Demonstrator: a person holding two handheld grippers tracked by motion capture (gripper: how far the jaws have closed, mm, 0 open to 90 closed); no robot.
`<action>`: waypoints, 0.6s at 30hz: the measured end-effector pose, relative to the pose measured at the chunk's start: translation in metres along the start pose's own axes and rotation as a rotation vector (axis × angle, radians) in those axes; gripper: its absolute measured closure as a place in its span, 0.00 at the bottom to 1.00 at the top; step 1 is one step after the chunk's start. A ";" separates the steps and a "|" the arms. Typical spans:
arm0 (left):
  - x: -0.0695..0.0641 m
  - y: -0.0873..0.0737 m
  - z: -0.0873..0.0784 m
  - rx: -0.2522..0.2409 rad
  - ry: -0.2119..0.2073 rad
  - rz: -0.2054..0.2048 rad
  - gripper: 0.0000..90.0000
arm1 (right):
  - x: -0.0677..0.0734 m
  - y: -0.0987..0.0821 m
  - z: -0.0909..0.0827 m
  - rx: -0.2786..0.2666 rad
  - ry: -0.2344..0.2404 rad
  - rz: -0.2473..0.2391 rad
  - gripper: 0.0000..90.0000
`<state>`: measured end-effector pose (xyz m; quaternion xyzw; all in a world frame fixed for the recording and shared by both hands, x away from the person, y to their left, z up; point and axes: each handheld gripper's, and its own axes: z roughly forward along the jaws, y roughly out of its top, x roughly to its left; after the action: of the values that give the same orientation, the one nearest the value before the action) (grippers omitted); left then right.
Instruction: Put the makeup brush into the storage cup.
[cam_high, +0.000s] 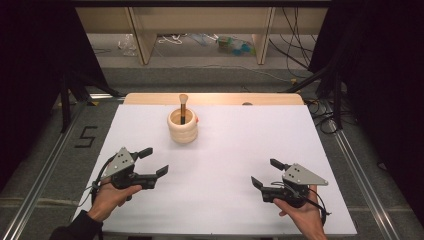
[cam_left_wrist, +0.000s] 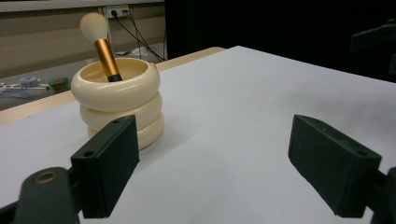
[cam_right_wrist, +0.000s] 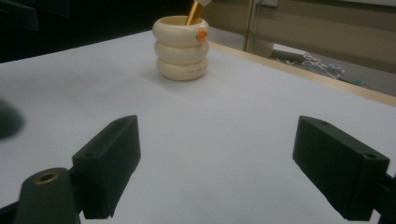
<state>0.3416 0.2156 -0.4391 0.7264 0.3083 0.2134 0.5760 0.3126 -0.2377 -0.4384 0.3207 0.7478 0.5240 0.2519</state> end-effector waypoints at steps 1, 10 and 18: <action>0.000 0.000 -0.001 -0.001 -0.002 0.011 0.18 | 0.000 0.000 0.001 -0.006 0.004 0.000 0.18; -0.008 -0.006 -0.005 0.016 -0.015 0.013 0.18 | 0.002 0.000 -0.001 0.011 0.002 0.011 0.18; -0.014 -0.009 -0.008 0.016 -0.013 0.014 0.18 | 0.001 0.001 0.000 -0.008 -0.006 -0.006 0.18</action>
<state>0.3243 0.2135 -0.4451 0.7344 0.3012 0.2101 0.5708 0.3117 -0.2365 -0.4376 0.3189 0.7458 0.5254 0.2570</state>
